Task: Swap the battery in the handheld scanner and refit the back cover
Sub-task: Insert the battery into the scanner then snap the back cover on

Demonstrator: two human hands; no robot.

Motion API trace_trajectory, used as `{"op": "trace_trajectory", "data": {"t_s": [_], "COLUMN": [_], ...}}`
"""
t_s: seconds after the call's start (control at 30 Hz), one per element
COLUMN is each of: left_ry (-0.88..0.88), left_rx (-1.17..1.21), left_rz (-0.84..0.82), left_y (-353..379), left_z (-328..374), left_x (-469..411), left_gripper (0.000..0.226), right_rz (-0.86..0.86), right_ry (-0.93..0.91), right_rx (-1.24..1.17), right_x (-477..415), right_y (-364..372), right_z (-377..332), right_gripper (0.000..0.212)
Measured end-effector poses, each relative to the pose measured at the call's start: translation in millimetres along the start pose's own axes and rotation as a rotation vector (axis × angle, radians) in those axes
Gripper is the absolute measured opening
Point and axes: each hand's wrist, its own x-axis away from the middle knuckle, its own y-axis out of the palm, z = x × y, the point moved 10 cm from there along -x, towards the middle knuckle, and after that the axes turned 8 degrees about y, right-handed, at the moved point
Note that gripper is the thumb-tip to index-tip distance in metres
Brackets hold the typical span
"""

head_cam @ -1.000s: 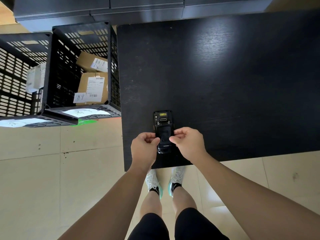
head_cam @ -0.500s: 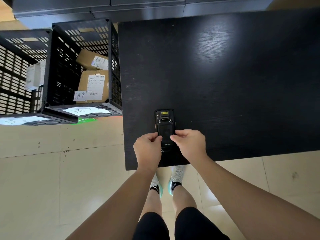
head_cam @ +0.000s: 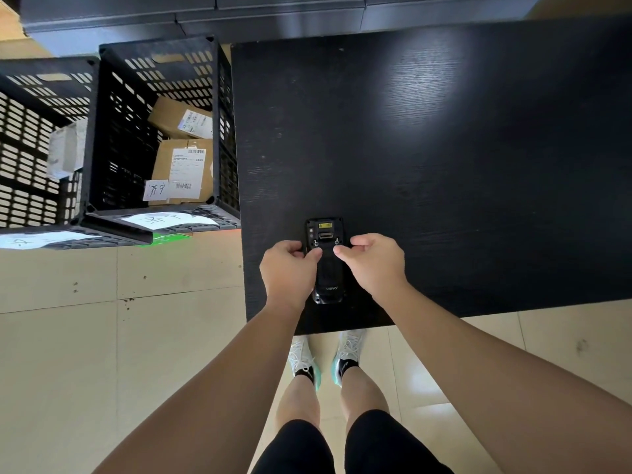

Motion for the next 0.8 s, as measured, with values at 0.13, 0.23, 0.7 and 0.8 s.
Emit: {"op": "trace_trajectory", "data": {"t_s": [0.13,0.23,0.7,0.8], "left_ry": [-0.018,-0.039,-0.274,-0.300], "left_rx": [0.007,0.018,0.097,0.149], "left_rz": [-0.026,-0.024,-0.042,-0.074], "left_y": [5.9,7.1,10.7,14.2], "left_z": [-1.8,-3.9,-23.6,-27.6], "left_x": [-0.3,-0.8,-12.0,-13.8], "left_gripper": [0.041,0.037,0.023,0.023], "right_rz": [-0.010,-0.020,-0.047,-0.038], "right_ry": [0.006,0.012,0.042,0.034], "right_rx": [0.014,0.011,-0.035,-0.041], "right_x": [-4.4,-6.8,-13.3,-15.0], "right_y": [4.4,7.0,8.9,8.8], "right_z": [0.8,2.3,8.6,10.6], "right_gripper": [0.041,0.038,0.032,0.032]}}
